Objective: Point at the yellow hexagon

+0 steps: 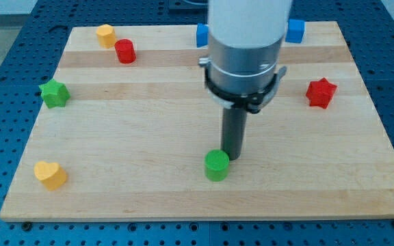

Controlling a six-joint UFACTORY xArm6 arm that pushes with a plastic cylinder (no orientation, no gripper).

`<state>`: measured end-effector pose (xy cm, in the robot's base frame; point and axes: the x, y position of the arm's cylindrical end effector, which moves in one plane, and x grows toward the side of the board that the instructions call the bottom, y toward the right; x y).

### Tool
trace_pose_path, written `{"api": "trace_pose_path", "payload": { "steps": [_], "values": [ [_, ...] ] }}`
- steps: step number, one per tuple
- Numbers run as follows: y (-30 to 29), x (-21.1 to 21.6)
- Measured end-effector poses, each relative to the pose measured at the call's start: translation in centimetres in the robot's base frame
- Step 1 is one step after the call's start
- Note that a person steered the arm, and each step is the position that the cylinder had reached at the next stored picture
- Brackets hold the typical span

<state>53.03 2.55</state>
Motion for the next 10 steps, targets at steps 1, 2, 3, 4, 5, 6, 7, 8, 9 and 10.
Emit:
{"api": "trace_pose_path", "payload": {
  "steps": [1,2,3,4,5,6,7,8,9,10],
  "values": [
    [-1.5,0.2],
    [-1.5,0.2],
    [-1.5,0.2],
    [-2.3,-1.4],
    [-2.9,-3.3],
    [-2.9,-3.3],
    [-6.1,-5.1],
    [-10.2,-8.4],
    [-11.5,-10.5],
    [-12.1,-12.1]
  ]
}}
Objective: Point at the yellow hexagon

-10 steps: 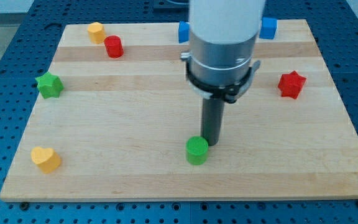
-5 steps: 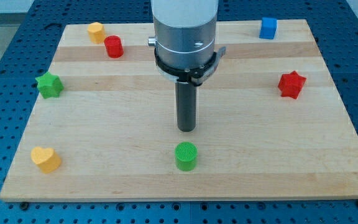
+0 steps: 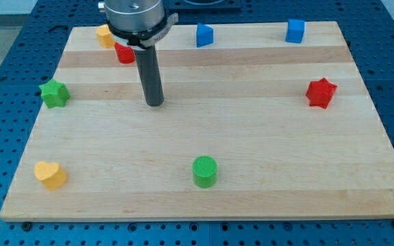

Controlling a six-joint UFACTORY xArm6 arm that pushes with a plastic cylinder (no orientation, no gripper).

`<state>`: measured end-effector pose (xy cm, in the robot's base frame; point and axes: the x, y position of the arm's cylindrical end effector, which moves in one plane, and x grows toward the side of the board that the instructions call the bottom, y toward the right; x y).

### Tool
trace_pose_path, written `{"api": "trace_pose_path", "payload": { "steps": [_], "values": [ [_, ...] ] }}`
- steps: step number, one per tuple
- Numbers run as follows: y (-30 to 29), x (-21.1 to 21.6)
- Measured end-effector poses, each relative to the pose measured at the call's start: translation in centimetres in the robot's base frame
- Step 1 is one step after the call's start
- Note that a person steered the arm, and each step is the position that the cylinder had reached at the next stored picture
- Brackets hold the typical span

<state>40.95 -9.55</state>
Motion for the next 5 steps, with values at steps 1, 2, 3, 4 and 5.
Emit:
{"api": "trace_pose_path", "payload": {
  "steps": [1,2,3,4,5],
  "values": [
    [0.0,-0.7],
    [0.0,-1.3],
    [-1.8,-2.4],
    [-2.7,-2.7],
    [-4.5,-2.7]
  ]
}}
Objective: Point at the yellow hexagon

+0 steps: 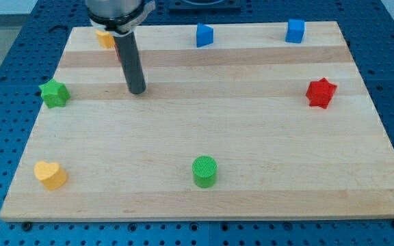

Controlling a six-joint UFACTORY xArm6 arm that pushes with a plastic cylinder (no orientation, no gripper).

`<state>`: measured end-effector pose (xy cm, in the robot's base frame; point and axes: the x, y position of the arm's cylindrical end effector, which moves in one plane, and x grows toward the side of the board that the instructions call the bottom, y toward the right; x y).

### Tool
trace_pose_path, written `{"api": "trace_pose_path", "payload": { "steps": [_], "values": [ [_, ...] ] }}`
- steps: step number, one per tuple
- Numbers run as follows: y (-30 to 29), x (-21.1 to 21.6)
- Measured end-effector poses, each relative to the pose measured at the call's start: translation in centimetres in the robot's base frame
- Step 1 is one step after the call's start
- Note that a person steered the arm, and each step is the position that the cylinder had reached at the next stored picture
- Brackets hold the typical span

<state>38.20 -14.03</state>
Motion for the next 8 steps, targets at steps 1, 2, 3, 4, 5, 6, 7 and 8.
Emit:
{"api": "trace_pose_path", "payload": {
  "steps": [1,2,3,4,5,6,7,8],
  "values": [
    [-0.3,-0.8],
    [-0.3,-1.5],
    [-1.9,-2.7],
    [-3.3,-3.2],
    [-6.4,-3.4],
    [-10.0,-4.7],
    [-13.2,-6.8],
    [-14.0,-9.2]
  ]
}}
